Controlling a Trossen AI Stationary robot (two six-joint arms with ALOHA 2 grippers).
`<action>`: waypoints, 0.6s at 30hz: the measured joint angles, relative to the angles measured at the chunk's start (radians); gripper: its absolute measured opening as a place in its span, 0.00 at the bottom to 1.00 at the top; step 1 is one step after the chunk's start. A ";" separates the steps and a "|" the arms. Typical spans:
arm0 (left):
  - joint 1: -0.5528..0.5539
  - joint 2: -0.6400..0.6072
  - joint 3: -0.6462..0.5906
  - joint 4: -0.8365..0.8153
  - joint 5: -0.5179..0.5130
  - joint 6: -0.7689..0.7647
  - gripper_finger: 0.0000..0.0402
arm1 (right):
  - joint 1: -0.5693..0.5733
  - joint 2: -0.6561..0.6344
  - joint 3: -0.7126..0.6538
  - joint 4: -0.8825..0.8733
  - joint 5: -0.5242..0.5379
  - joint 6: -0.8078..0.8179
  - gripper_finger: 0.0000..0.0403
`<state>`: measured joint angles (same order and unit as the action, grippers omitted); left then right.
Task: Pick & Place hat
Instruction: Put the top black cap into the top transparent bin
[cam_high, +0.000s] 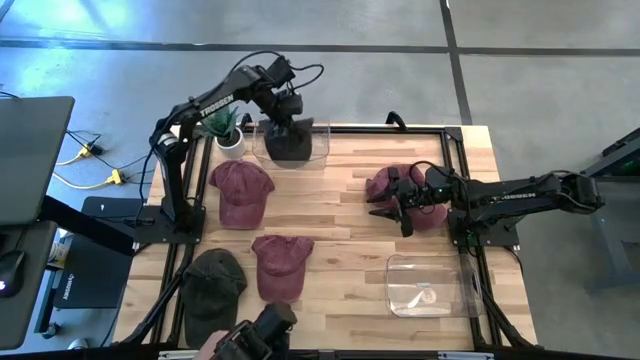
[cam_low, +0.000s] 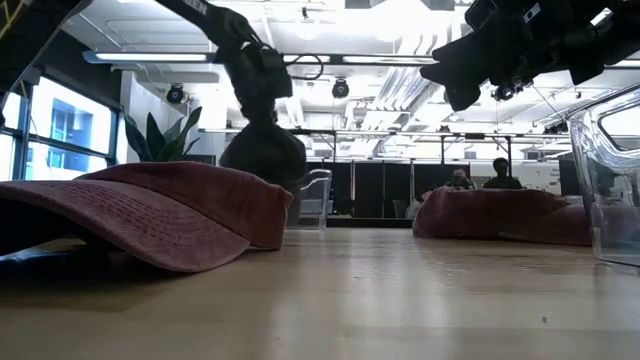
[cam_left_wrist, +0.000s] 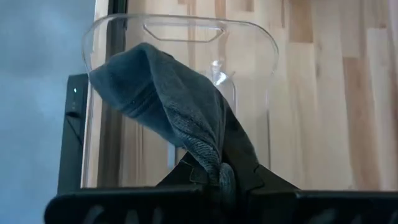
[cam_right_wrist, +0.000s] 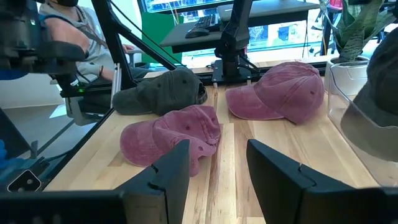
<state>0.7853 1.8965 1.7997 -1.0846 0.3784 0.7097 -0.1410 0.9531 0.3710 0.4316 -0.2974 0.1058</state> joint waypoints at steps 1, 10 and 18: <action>0.000 0.000 -0.006 0.014 0.000 0.000 0.02 | 0.000 0.000 0.000 0.000 0.000 0.000 0.38; 0.004 0.000 -0.008 0.073 -0.056 -0.035 0.08 | 0.000 0.000 0.000 0.000 0.005 0.000 0.38; 0.047 0.000 0.002 0.087 -0.111 -0.046 0.40 | 0.000 0.000 0.000 0.000 0.008 -0.001 0.38</action>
<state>0.8320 1.8965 1.8017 -0.9973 0.2677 0.6638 -0.1413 0.9531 0.3710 0.4313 -0.2897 0.1051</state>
